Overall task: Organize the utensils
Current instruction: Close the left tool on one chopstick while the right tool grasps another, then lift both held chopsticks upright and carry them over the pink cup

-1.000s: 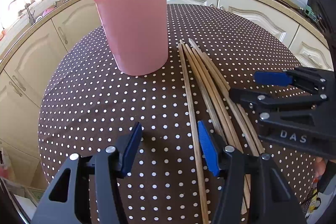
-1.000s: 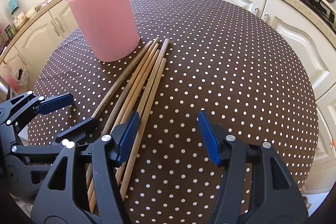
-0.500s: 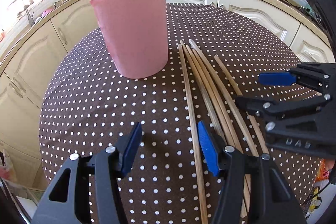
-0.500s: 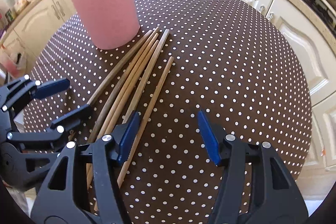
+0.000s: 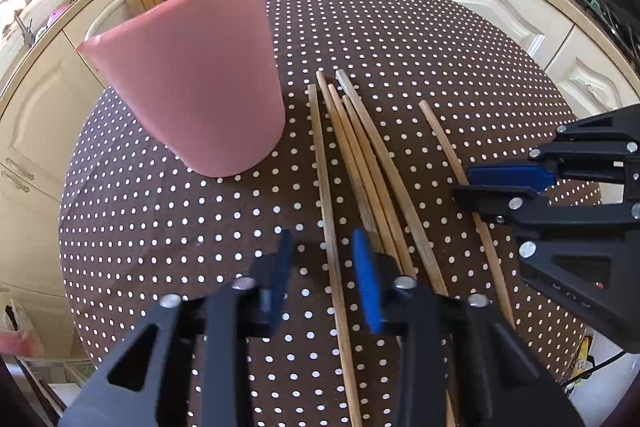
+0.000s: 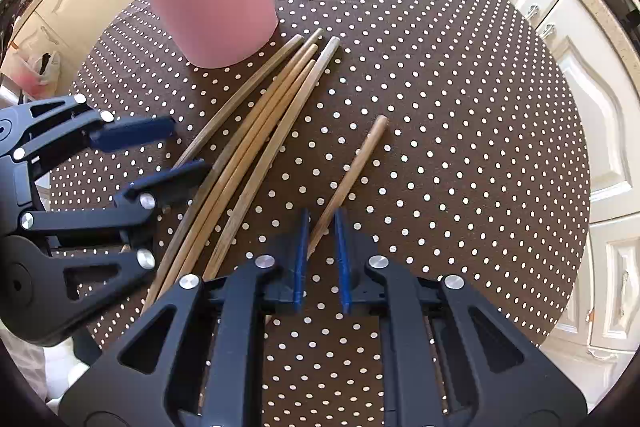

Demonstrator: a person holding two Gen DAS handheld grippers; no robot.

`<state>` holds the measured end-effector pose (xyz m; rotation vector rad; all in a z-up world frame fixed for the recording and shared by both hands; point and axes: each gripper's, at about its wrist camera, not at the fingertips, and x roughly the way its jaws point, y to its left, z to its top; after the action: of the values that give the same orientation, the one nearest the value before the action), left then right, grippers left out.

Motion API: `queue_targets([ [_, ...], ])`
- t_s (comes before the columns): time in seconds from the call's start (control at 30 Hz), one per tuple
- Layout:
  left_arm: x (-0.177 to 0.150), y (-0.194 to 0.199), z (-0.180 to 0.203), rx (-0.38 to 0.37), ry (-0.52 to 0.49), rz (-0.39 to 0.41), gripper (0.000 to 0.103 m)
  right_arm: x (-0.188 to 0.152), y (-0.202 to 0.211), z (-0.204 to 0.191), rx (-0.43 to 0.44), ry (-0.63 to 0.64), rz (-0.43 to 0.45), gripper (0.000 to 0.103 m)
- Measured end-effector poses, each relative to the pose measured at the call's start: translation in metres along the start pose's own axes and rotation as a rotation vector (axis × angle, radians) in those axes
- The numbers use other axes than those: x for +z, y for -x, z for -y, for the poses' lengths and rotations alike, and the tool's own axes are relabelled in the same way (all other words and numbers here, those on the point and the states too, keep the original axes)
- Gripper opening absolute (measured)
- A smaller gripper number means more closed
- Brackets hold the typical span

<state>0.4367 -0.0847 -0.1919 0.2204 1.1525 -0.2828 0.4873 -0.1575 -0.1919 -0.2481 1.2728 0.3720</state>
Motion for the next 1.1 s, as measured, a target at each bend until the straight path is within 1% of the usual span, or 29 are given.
queue_targets([
  [0.1, 0.003, -0.001, 0.003, -0.008, -0.001, -0.006, 0.018, 0.003, 0.0, 0.003, 0.003, -0.003, 0.0, 0.012],
  [0.17, 0.003, -0.001, 0.006, -0.01, -0.007, -0.005, 0.007, 0.003, 0.0, 0.004, -0.006, 0.0, 0.01, 0.011],
  [0.33, 0.003, -0.002, 0.008, -0.023, 0.019, 0.01, 0.006, -0.002, 0.001, 0.004, -0.006, -0.016, 0.045, 0.01],
  [0.37, 0.002, -0.001, 0.008, -0.025, 0.022, 0.016, 0.006, -0.01, 0.002, -0.004, -0.005, -0.021, 0.053, 0.01],
  [0.4, 0.0, 0.001, 0.007, -0.025, 0.025, 0.021, 0.006, -0.012, 0.003, -0.003, -0.002, -0.028, 0.061, 0.008],
  [0.5, -0.006, 0.005, 0.005, -0.035, 0.047, 0.034, 0.005, -0.023, 0.006, 0.002, 0.023, -0.044, 0.085, 0.006],
  [0.63, -0.014, 0.02, 0.004, -0.048, 0.048, 0.076, 0.005, -0.034, 0.017, 0.007, 0.052, -0.067, 0.129, 0.005],
  [0.83, -0.024, 0.051, 0.011, -0.051, 0.027, 0.165, 0.005, -0.049, 0.041, 0.016, 0.095, -0.1, 0.204, 0.005],
  [0.93, -0.034, 0.066, 0.009, -0.048, 0.04, 0.214, 0.005, -0.055, 0.056, 0.019, 0.122, -0.116, 0.26, 0.005],
  [0.97, -0.042, 0.074, 0.007, -0.051, 0.045, 0.23, 0.005, -0.059, 0.063, 0.021, 0.132, -0.122, 0.285, 0.005],
  [1.1, -0.052, 0.099, 0.006, -0.051, 0.061, 0.315, 0.005, -0.065, 0.087, 0.019, 0.177, -0.123, 0.37, 0.005],
])
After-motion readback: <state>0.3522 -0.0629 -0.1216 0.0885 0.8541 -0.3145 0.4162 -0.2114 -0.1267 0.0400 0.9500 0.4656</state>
